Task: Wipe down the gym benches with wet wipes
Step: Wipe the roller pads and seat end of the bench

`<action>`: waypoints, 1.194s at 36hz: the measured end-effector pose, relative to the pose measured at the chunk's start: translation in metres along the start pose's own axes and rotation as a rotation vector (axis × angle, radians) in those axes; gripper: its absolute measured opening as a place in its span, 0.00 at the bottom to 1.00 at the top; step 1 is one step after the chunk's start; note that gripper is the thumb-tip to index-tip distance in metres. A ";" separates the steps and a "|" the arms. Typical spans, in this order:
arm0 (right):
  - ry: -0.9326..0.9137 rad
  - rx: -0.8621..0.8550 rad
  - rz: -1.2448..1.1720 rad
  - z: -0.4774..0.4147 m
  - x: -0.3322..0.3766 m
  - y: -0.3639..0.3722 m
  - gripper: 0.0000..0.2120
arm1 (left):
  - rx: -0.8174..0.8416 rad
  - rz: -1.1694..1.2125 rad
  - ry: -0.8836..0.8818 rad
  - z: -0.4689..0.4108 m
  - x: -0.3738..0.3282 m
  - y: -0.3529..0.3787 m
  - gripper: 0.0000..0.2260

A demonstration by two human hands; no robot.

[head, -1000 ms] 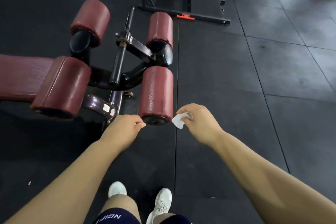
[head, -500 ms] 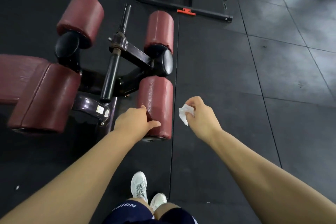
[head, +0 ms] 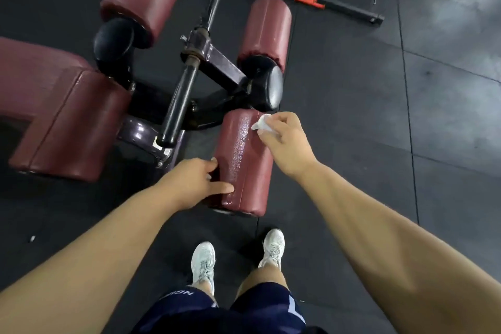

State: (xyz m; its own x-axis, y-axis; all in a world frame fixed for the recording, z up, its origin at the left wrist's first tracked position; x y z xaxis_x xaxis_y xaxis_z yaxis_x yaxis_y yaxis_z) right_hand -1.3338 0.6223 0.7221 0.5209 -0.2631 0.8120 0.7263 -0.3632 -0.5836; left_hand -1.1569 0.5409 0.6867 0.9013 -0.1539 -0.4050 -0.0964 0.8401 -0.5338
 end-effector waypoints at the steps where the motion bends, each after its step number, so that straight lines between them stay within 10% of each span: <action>1: -0.010 0.016 -0.028 -0.002 -0.002 0.002 0.11 | 0.008 0.035 -0.006 -0.001 0.002 0.000 0.38; 15: -0.023 -0.165 -0.016 -0.029 -0.025 -0.008 0.03 | -0.028 0.176 -0.124 0.001 0.005 0.008 0.49; 23: -0.139 -0.178 0.088 -0.031 -0.013 0.000 0.11 | 0.016 0.230 -0.114 -0.002 0.008 0.011 0.37; 34: -0.643 0.068 0.109 0.058 -0.001 0.039 0.06 | -0.052 0.226 -0.032 0.002 0.009 0.004 0.29; 43: -0.308 -0.088 0.249 -0.029 -0.018 0.010 0.08 | -0.226 0.066 0.043 0.017 0.003 0.001 0.20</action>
State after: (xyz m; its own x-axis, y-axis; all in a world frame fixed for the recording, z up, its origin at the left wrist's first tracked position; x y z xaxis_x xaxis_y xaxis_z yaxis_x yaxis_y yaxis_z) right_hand -1.3490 0.5979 0.7021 0.7958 -0.0777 0.6005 0.5266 -0.4006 -0.7498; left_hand -1.1475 0.5504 0.6974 0.8718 -0.1284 -0.4728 -0.2508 0.7121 -0.6557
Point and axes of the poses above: each hand's wrist, its own z-axis away from the middle knuckle, its own y-axis out of the palm, x = y × z, the point moved 6 cm from there along -z, towards the middle knuckle, and after that the axes turned 15 degrees about -y, right-handed, at the moved point
